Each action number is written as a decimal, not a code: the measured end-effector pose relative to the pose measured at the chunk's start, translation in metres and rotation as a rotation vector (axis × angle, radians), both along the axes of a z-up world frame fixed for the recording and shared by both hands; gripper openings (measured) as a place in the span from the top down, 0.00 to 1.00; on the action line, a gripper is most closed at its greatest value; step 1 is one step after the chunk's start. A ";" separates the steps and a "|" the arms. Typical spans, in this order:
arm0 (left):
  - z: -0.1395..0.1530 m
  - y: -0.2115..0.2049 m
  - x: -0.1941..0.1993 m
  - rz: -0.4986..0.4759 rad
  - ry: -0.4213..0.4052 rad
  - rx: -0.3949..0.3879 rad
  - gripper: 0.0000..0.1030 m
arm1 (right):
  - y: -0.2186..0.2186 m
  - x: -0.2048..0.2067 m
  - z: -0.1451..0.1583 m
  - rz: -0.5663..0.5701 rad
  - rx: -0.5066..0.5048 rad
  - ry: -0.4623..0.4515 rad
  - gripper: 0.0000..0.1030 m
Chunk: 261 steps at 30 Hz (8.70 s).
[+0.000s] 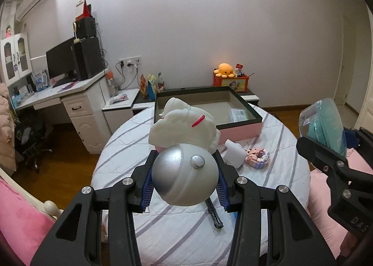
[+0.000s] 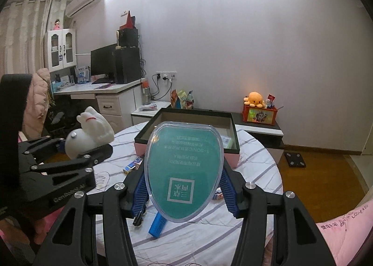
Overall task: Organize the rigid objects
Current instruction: 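Carry the teal case and silver ball toy into the tray and release, then withdraw both tools from the tray and hold above the table, then grasp the pink block donut with the right tool while the left tool grasps the blue-gold box, then carry the block donut and blue-gold box into the pink tray and release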
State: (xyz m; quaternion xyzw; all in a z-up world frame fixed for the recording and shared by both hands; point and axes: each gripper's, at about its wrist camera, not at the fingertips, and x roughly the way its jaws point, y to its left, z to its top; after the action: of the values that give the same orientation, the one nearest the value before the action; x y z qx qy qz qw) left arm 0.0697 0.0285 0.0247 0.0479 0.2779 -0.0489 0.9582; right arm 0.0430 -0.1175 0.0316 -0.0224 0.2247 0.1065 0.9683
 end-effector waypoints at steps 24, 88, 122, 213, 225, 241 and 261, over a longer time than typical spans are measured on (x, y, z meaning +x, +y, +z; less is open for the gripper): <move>0.007 -0.013 0.083 -0.023 0.000 0.008 0.56 | -0.007 0.078 0.001 -0.004 -0.019 0.020 0.45; 0.016 -0.006 0.146 0.063 0.119 0.067 0.02 | -0.008 0.144 0.010 -0.064 -0.093 0.101 0.18; -0.009 -0.001 0.009 0.070 0.141 0.037 0.00 | -0.016 0.004 0.003 -0.097 -0.088 0.084 0.18; -0.053 0.050 0.091 0.076 0.307 -0.042 0.80 | -0.047 0.094 -0.051 -0.141 0.001 0.267 0.48; 0.015 0.030 0.029 0.091 0.076 -0.006 0.80 | -0.043 0.026 0.004 -0.113 0.019 0.075 0.48; 0.034 0.009 -0.005 0.066 -0.008 0.022 0.80 | -0.037 -0.003 0.022 -0.069 0.037 -0.019 0.48; 0.034 0.010 0.025 0.058 0.000 0.010 0.80 | -0.039 0.006 0.024 -0.074 0.028 -0.024 0.48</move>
State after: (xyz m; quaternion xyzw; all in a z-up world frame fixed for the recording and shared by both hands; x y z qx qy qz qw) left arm 0.0949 0.0390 0.0590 0.0443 0.2795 -0.0196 0.9589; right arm 0.0492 -0.1570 0.0555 -0.0016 0.2123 0.0734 0.9745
